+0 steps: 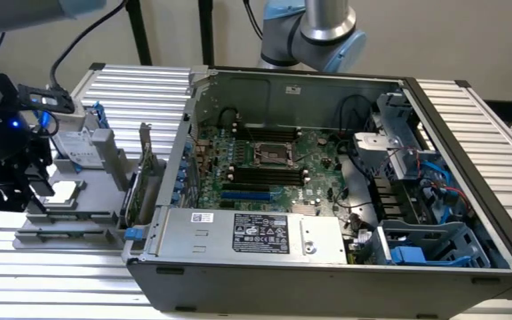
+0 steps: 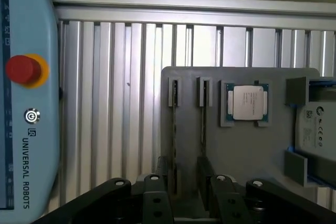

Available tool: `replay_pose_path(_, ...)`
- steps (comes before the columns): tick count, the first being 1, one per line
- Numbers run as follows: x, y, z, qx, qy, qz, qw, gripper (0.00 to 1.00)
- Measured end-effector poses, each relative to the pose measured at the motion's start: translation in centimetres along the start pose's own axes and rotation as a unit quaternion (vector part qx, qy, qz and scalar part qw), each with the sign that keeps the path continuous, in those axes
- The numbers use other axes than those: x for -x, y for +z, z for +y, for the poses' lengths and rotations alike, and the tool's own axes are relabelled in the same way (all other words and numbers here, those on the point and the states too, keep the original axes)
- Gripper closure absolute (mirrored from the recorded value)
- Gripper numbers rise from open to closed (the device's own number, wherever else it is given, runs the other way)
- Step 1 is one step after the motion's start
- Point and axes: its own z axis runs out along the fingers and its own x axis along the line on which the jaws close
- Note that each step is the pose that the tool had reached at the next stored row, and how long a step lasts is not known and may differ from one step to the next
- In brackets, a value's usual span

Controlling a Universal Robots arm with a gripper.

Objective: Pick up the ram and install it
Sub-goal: 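Pick up the ram and move it above insertion slot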

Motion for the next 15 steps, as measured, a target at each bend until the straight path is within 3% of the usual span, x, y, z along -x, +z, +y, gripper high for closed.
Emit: replay_pose_path(15,-0.2,2.72,-0.19,-0.0001,0.000,0.0000,1.0000,0.64)
